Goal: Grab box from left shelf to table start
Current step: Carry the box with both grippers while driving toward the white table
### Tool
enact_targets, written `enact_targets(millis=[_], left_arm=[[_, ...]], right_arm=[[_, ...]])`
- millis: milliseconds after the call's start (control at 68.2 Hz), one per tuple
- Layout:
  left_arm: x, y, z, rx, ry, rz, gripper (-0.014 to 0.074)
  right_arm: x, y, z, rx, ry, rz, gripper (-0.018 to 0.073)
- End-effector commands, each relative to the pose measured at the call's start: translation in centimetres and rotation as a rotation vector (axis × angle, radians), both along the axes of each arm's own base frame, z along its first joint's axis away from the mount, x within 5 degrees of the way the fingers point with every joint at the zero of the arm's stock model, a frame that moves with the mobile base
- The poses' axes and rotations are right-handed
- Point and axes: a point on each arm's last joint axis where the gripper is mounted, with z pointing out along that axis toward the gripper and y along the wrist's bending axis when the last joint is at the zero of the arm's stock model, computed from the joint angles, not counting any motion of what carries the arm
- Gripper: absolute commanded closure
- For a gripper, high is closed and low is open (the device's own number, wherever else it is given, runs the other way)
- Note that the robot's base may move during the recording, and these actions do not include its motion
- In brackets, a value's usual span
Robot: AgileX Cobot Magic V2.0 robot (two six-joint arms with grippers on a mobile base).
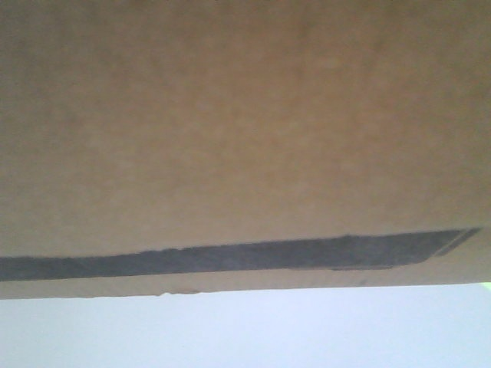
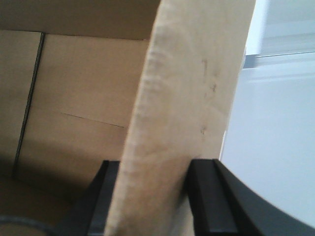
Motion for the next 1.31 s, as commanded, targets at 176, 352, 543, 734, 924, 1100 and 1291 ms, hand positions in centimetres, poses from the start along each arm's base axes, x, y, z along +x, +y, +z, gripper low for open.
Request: enact_targets(millis=[176,352,543,734,924,1100,1291], left_arm=[[-0.36,-0.49,2.24,-0.011,-0.187,-0.106,0.0689],[-0.47,-0.45,2.25,-0.013,-0.190,-0.106,0.0689],[-0.37,-0.49,2.25,-0.012,-0.187,-0.106,0.0689],[-0.37,-0.49,2.25,-0.012,-0.187,-0.106,0.0689],[-0.37,-0.49,2.25,-0.012,-0.187,-0.106,0.0689],[-0.37,-0.49,2.25,-0.012,-0.187,-0.106,0.0689],[-0.37,-0.49,2.25,-0.012,-0.187,-0.106,0.0689]], right_arm=[[0.59,-0.53,1.98,-0.013,-0.174,-0.064,0.0500],[0.59,-0.53,1.97,-0.013,-0.173,-0.064,0.0500],[0.65,-0.51,1.95,-0.014,-0.170,-0.063,0.0500],[0.65,-0.51,1.95,-0.014,-0.169,-0.063,0.0500],[0.65,-0.51,1.95,-0.014,-0.169,-0.063,0.0500],[0.65,-0.51,1.95,-0.014,-0.169,-0.063,0.0500],[0.65,-0.51,1.95,-0.014,-0.169,-0.063,0.0500]])
